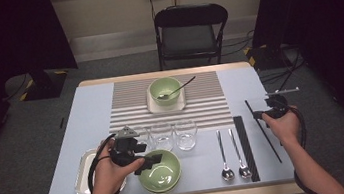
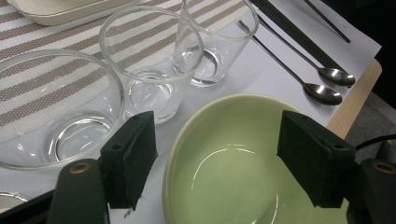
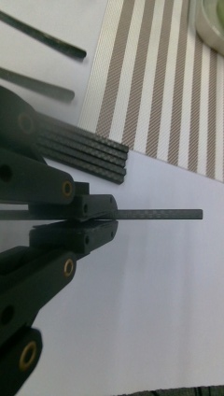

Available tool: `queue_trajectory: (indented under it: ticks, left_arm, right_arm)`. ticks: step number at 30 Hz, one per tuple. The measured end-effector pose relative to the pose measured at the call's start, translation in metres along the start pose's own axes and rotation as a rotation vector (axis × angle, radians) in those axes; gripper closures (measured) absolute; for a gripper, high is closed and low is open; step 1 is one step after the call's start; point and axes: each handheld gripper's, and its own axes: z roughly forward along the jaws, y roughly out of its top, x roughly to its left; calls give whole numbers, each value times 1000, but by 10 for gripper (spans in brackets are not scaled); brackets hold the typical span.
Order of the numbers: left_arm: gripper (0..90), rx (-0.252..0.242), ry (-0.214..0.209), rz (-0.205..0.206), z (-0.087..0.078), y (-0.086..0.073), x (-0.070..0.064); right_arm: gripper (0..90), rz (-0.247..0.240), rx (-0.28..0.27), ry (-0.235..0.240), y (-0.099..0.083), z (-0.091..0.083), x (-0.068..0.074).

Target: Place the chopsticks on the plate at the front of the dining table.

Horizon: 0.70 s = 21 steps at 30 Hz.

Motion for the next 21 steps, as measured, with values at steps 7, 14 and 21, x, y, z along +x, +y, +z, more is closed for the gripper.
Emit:
queue_trajectory:
  ticks: [7,14,21]
  left_arm:
    - [281,-2,-5,3,-1,2,-2]
    - [281,-14,-19,3,0,6,-5]
    - [281,-19,-25,6,1,11,-7]
  right_arm:
    - [868,-3,-20,19,10,-13,8]
    - [868,-4,-59,23,23,-28,9]
    - [868,-19,-81,38,33,-34,16]
